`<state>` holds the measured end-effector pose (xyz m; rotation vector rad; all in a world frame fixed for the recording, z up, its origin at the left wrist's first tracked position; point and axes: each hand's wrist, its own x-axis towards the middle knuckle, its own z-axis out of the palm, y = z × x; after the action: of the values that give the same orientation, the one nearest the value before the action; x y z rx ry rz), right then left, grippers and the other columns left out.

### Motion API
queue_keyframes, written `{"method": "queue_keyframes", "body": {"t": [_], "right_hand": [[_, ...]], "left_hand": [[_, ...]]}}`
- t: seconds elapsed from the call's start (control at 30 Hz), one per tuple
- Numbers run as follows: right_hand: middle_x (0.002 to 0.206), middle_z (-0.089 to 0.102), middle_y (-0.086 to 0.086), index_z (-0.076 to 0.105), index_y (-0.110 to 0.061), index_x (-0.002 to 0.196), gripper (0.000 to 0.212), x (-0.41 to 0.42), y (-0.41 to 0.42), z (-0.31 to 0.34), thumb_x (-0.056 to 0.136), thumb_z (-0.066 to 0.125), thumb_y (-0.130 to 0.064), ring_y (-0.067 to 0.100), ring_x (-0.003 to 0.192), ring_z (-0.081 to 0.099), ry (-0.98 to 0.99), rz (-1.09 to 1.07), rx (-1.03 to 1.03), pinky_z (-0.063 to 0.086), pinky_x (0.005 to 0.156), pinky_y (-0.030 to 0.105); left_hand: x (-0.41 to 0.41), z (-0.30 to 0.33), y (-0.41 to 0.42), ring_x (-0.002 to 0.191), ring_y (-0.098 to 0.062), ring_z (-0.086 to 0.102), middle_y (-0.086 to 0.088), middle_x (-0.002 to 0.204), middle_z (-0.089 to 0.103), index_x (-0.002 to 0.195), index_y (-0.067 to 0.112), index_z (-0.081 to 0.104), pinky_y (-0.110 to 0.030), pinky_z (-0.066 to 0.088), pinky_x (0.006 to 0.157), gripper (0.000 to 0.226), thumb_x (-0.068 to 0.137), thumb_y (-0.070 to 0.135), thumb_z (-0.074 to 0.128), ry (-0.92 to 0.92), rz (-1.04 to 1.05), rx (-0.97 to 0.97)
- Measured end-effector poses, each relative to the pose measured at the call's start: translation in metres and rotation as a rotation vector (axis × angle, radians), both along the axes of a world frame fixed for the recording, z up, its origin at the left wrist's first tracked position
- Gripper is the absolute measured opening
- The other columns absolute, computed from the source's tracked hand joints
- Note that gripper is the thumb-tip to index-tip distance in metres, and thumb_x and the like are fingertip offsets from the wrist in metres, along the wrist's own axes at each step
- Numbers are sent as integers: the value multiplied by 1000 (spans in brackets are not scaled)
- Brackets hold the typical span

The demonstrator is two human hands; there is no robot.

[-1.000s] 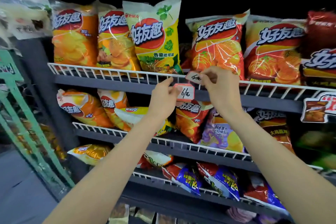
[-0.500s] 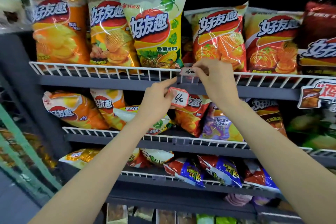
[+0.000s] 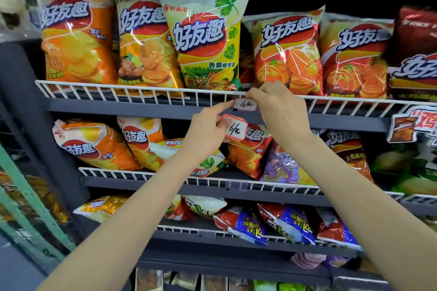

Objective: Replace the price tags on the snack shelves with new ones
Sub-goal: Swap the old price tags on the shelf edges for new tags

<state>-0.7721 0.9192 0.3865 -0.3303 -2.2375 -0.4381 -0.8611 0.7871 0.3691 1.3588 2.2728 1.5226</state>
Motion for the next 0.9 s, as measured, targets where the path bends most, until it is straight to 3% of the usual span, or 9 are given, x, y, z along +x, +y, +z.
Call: {"method": "queue_keyframes", "body": {"t": [0.1,0.3,0.37,0.43,0.5,0.7,0.8,0.9], "right_hand": [[74,61,9,70,-7,87,44,2,1,2,50,76,16,29,68,56,-19,8,5,23,43,20],[75,60,5,70,-10,85,37,-1,3,-3,55,78,11,25,67,56,1,-14,-16,24,41,18],[76,59,4,69,-12,86,37,-3,4,-5,57,79,9,23,66,56,30,-11,-30,24,42,17],[75,60,4,70,-12,86,37,-4,5,-6,57,79,9,23,65,56,51,-3,-40,24,41,16],[74,60,4,70,-11,86,37,-4,5,-6,56,79,9,23,65,57,58,-2,-33,25,40,17],[70,58,5,65,-10,87,35,-4,3,-9,59,75,10,24,64,55,82,-38,9,22,41,18],[70,56,5,64,-9,85,36,-6,4,-9,58,74,12,23,63,52,79,-36,0,19,40,17],[72,57,6,65,-8,85,39,-5,1,-9,54,74,14,24,64,52,76,-40,-8,10,41,13]], "left_hand": [[-1,2,1,67,-3,61,-5,108,64,139,21,43,-11,54,63,45,96,7,47,-29,-9,6],[-4,2,2,83,-15,66,-11,117,65,140,21,40,-24,58,70,46,96,10,47,-12,-4,-37],[-8,2,4,91,-22,65,-12,108,66,142,28,36,-35,57,72,49,97,12,46,84,51,-56],[-9,2,5,72,-18,55,-8,79,57,144,38,26,-29,46,61,57,97,10,43,217,103,-79],[-7,4,4,57,-18,39,-5,66,41,145,43,18,-29,36,54,65,96,4,39,322,114,-162],[-5,8,4,77,-32,55,-10,81,48,147,39,15,-39,46,66,71,91,2,40,655,181,-341],[-5,7,4,87,-34,57,-6,85,44,146,36,20,-41,46,69,66,92,4,40,697,195,-324],[-7,7,5,83,-34,57,-4,82,42,144,35,25,-39,45,65,67,89,0,42,691,205,-290]]}}
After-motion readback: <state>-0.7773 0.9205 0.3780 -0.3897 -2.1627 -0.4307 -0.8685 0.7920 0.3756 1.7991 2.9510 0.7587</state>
